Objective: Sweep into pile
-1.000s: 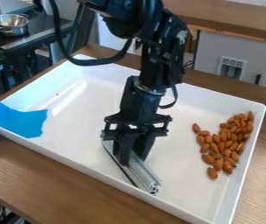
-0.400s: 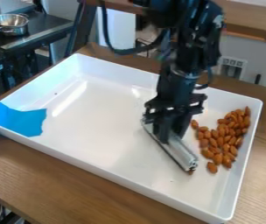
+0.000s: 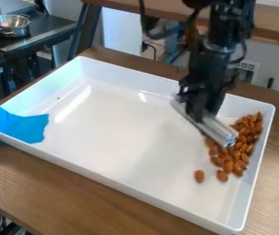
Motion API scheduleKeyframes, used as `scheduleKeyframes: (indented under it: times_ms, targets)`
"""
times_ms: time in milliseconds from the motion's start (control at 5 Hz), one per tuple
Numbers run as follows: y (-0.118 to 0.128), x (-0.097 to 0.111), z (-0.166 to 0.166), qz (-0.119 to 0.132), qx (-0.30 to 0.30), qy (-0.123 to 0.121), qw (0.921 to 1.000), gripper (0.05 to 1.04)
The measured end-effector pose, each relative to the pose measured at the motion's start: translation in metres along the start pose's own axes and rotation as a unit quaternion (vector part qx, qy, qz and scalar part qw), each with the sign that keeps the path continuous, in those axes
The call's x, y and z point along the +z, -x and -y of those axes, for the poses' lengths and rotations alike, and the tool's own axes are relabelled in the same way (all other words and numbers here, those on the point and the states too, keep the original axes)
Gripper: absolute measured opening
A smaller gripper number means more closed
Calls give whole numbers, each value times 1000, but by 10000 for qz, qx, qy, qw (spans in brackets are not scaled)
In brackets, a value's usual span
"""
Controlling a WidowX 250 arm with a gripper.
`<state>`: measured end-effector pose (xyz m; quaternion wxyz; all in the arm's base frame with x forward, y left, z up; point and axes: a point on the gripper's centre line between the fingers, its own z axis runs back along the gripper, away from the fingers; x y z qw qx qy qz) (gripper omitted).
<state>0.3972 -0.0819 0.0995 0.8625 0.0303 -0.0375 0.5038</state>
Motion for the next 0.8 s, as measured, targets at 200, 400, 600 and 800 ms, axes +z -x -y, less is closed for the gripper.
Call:
scheduleKeyframes:
  times_ms: [200,400,600,800]
  targets:
    - [-2,10,8,14,-26,154,9999,361]
    - [9,-2,-14,-205,-132,-143,9996,361]
    - [16,3,-40,-215,-276,-153,9993,361]
    - [17,-5,-59,-154,-409,-194,9989,361]
